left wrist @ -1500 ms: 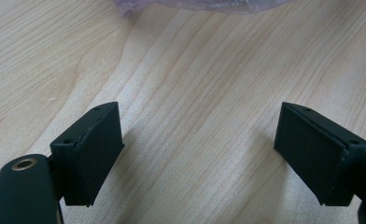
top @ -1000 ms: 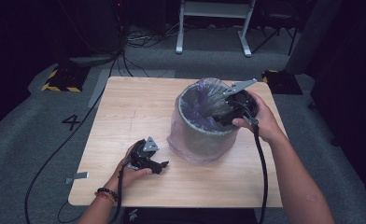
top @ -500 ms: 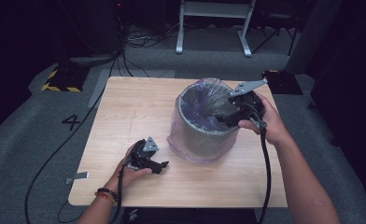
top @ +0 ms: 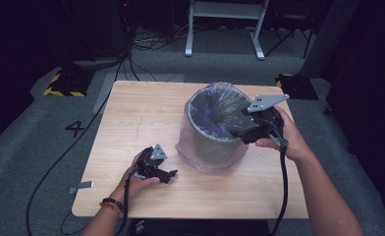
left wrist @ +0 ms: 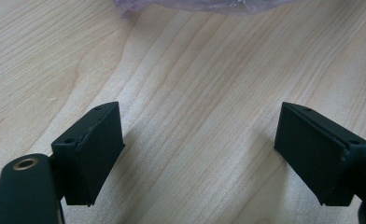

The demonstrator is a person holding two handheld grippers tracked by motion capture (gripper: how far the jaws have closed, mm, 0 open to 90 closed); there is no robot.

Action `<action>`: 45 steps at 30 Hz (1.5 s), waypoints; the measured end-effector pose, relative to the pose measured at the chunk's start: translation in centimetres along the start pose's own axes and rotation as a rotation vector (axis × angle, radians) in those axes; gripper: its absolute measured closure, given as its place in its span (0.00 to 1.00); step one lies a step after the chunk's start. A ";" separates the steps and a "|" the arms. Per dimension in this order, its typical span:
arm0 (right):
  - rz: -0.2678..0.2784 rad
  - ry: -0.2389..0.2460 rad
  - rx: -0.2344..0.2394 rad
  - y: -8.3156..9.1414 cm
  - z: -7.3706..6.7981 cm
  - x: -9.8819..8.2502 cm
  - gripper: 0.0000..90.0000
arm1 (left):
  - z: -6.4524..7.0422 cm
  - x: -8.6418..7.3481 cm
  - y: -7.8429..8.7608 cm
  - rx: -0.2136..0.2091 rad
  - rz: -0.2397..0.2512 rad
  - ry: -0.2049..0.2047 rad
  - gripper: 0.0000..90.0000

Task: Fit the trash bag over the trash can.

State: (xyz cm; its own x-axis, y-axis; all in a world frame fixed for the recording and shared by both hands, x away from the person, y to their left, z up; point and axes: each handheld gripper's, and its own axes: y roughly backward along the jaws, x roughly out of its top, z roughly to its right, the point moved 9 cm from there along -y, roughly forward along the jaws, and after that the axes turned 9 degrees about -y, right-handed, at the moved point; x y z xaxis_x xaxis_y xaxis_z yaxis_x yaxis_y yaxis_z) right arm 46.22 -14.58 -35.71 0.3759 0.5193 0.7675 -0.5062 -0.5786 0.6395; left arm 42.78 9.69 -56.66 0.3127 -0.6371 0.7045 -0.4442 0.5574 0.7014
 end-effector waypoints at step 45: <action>-0.018 0.045 -0.166 2.5 2.1 -7.1 0.21 | 0.0 0.0 0.0 0.001 0.000 0.003 0.17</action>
State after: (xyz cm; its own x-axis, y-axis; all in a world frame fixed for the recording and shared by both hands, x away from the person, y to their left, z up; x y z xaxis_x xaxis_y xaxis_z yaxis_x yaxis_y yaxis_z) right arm 43.91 -21.06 -39.50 0.3529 0.5586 0.7507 -0.6222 -0.4591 0.6341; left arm 42.77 9.68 -56.66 0.3147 -0.6355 0.7050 -0.4453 0.5571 0.7010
